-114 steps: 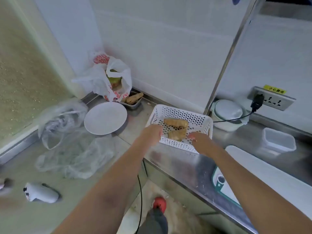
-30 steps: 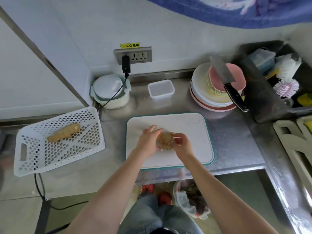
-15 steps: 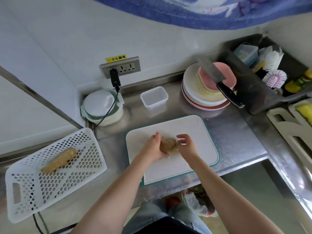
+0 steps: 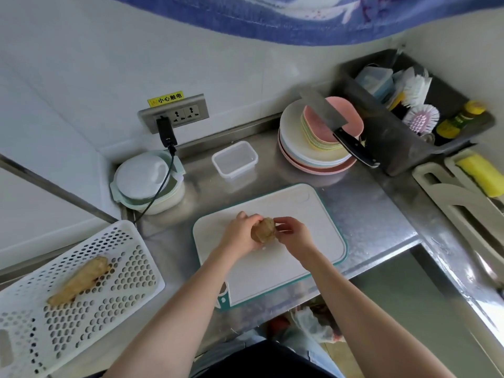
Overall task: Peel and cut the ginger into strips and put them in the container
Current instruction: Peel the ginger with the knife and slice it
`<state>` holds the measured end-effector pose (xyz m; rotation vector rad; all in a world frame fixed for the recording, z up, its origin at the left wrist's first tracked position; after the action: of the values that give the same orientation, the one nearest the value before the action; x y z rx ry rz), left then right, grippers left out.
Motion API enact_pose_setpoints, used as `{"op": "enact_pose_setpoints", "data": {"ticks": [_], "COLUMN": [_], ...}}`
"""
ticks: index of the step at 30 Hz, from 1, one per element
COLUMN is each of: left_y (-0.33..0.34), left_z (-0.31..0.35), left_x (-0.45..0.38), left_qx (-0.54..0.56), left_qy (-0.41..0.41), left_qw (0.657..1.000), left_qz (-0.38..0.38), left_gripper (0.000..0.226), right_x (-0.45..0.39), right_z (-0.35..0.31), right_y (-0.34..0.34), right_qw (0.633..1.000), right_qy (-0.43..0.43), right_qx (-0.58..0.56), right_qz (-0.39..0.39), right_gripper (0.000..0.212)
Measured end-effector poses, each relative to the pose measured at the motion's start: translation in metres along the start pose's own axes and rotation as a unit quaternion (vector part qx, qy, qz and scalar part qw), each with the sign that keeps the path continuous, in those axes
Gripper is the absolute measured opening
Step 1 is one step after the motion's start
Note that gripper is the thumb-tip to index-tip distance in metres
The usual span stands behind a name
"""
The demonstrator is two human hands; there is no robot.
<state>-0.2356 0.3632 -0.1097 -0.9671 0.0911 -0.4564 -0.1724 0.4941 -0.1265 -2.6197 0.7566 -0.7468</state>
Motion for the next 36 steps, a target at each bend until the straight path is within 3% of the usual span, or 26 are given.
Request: {"op": "enact_pose_setpoints", "data": {"ticks": [6, 10, 13, 15, 18, 22, 24, 29, 33, 36], "left_y": [0.0, 0.001, -0.001, 0.001, 0.004, 0.007, 0.004, 0.007, 0.008, 0.006], "left_z": [0.003, -0.004, -0.009, -0.01, -0.014, -0.022, -0.023, -0.025, -0.023, -0.02], "left_x": [-0.008, -0.007, -0.007, -0.006, -0.002, 0.0, -0.001, -0.004, -0.006, -0.008], "left_qx": [-0.053, -0.036, -0.025, -0.03, -0.017, -0.029, -0.065, -0.079, -0.095, -0.108], "left_qy": [0.031, 0.005, -0.02, -0.035, -0.082, -0.149, -0.162, -0.166, -0.157, -0.157], "left_qw": [0.997, 0.997, 0.998, 0.997, 0.994, 0.984, 0.98, 0.976, 0.975, 0.974], "left_qz": [-0.046, -0.063, -0.061, -0.062, -0.076, -0.097, -0.092, -0.115, -0.129, -0.12], "left_gripper": [0.074, 0.091, 0.09, 0.086, 0.086, 0.112, 0.114, 0.089, 0.08, 0.077], "right_x": [-0.002, -0.005, -0.011, -0.02, -0.035, -0.049, -0.064, -0.107, -0.113, -0.119], "right_z": [0.002, -0.001, -0.011, -0.021, -0.049, -0.1, -0.115, -0.105, -0.109, -0.114], "right_y": [0.0, -0.002, -0.007, -0.013, -0.039, -0.095, -0.118, -0.142, -0.142, -0.14], "right_qw": [0.998, 0.996, 0.997, 0.999, 0.985, 0.893, 0.855, 0.842, 0.831, 0.831], "right_qy": [0.041, 0.056, 0.048, 0.027, -0.077, -0.204, -0.199, -0.107, -0.132, -0.15], "right_qx": [-0.006, 0.001, 0.029, 0.043, 0.105, 0.246, 0.308, 0.412, 0.435, 0.454], "right_qz": [-0.04, -0.074, -0.058, -0.013, 0.113, 0.317, 0.367, 0.331, 0.321, 0.285], "right_gripper": [0.024, 0.024, 0.017, 0.014, 0.014, 0.03, 0.044, 0.074, 0.068, 0.077]}}
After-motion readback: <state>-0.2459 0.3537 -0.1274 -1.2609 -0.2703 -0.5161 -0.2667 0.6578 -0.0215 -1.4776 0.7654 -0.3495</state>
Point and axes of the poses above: each hand's wrist, its own x-axis away from the middle knuckle, its own y-axis out of the palm, z = x × y, the point moved 8 cm from there along -x, towards the middle knuckle, and after that the axes turned 15 degrees about z, right-handed, at the moved point
